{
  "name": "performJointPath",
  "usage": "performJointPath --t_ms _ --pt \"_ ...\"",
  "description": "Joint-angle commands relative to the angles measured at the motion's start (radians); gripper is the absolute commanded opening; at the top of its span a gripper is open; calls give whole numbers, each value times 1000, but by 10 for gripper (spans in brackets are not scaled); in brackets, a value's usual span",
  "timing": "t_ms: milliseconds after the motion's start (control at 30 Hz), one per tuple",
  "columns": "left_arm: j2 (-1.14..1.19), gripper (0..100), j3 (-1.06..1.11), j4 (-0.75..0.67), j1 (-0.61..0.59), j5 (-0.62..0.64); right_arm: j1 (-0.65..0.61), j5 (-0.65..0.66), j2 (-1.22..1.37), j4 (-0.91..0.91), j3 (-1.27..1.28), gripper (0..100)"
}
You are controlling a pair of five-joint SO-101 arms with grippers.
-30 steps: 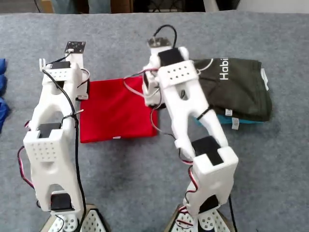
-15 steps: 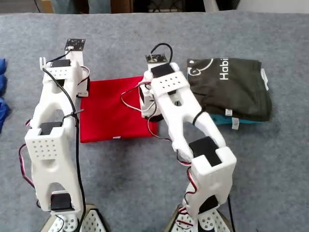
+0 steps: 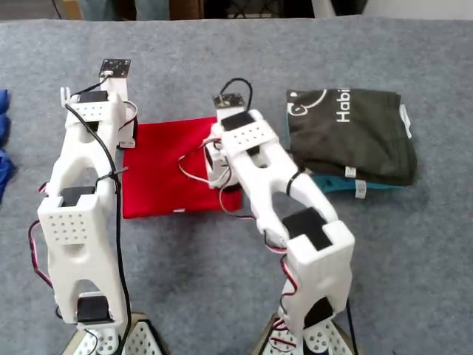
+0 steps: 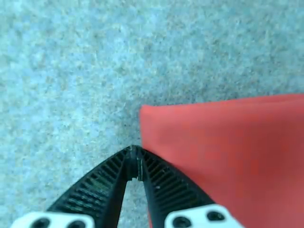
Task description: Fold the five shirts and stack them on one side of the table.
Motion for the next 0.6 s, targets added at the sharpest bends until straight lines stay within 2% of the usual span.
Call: performJointPath --t_ms 0,267,567 --pt "-9 29 -47 -17 13 -8 54 -2 18 -28 21 14" --pt "15 29 -28 -37 13 -9 68 0 -51 20 -24 14" --pt "-101 29 -28 28 31 -9 68 11 -239 210 -48 14"
